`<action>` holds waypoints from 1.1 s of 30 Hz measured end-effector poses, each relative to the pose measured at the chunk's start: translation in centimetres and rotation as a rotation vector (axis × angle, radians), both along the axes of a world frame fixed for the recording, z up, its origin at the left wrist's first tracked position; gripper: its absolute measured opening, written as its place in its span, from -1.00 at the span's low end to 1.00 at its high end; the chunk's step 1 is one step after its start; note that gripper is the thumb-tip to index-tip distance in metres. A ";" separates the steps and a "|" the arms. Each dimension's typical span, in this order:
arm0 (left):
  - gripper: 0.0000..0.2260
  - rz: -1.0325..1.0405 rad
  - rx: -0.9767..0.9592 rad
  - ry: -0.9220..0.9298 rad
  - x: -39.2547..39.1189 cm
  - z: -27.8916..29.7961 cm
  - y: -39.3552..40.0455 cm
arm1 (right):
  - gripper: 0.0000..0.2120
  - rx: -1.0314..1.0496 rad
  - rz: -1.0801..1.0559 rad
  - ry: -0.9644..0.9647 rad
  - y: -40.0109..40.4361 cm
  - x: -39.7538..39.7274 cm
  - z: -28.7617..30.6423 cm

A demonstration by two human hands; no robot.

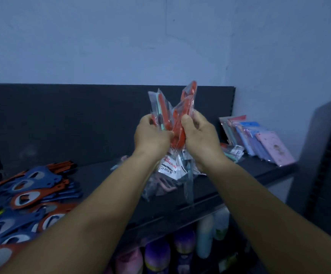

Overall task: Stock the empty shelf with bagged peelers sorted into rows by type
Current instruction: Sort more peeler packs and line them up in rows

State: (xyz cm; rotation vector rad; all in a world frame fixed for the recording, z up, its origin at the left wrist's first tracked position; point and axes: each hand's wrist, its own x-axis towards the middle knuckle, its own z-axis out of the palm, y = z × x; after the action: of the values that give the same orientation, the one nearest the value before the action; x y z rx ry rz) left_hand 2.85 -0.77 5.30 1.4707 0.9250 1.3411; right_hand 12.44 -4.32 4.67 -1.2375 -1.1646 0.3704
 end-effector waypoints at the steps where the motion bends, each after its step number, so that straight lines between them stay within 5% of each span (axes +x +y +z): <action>1: -0.61 -0.029 0.023 -0.006 0.7 0.3 -0.8 | -0.75 0.018 -0.020 0.009 -0.8 0.6 0.3; 16: -0.60 -0.587 0.014 -0.051 18.2 -2.5 -18.4 | -0.75 0.064 -0.542 0.037 -22.6 14.6 -2.4; 33: -0.69 -0.923 -0.362 0.301 30.9 -18.0 -43.6 | -0.79 -0.394 -0.811 0.298 -50.3 25.1 -16.3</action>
State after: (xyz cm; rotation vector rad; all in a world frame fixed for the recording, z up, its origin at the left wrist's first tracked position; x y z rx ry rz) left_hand 33.76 -44.39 -12.73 1.5299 0.4983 0.2700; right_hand 37.59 -54.62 -11.67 -1.8078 -0.2764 0.1565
